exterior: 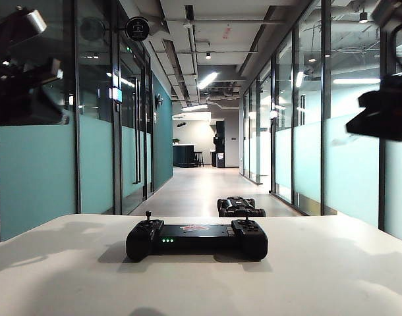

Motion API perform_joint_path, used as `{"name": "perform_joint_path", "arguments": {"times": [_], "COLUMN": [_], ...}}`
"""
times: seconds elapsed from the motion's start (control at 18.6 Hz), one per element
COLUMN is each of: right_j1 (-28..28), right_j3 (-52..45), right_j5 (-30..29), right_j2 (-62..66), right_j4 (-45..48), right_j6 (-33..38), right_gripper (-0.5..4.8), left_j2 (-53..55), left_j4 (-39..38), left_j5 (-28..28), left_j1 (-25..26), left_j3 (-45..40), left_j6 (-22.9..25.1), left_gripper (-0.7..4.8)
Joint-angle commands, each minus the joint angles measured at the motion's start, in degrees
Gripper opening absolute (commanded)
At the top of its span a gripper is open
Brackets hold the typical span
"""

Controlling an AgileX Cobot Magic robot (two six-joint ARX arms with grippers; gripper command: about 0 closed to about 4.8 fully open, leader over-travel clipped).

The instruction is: Push the left joystick on the remote control sitting on the white table forward to make the robot dog walk in a straight line until it approaches the door.

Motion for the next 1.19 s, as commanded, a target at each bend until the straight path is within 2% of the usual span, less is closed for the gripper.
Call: {"name": "perform_joint_path", "arguments": {"times": [0.05,0.27,0.49,0.81,1.08,1.19], "right_j1": [0.35,0.52,0.52,0.52,0.57,0.57], "right_j3": [3.04,7.10,8.41,11.34,13.81,15.56], "right_j5": [-0.07,-0.24,-1.73,-5.16,-5.20,-5.16], "right_j2": [5.11,11.78,17.73,28.83,33.57,35.71], "right_j4": [2.82,3.10,8.15,13.73,14.86,14.82], "right_j6": [-0.07,-0.09,-0.02,4.39,4.87,9.09], "right_gripper": [-0.06,-0.06,-0.06,-0.06,-0.06,-0.06], "left_j2": [2.45,4.66,4.85,4.90,4.90,4.90], "left_j4": [1.09,1.16,1.11,1.11,1.11,1.11], "left_j5": [2.21,2.43,2.43,2.43,2.40,2.40], "left_j1": [0.02,0.00,0.02,0.00,0.02,0.02], "left_j3": [2.64,4.50,4.48,4.48,4.48,4.48], "left_j6": [0.07,0.09,0.11,0.24,0.26,0.26], "left_gripper": [-0.06,-0.05,-0.06,-0.06,-0.06,-0.06]}}
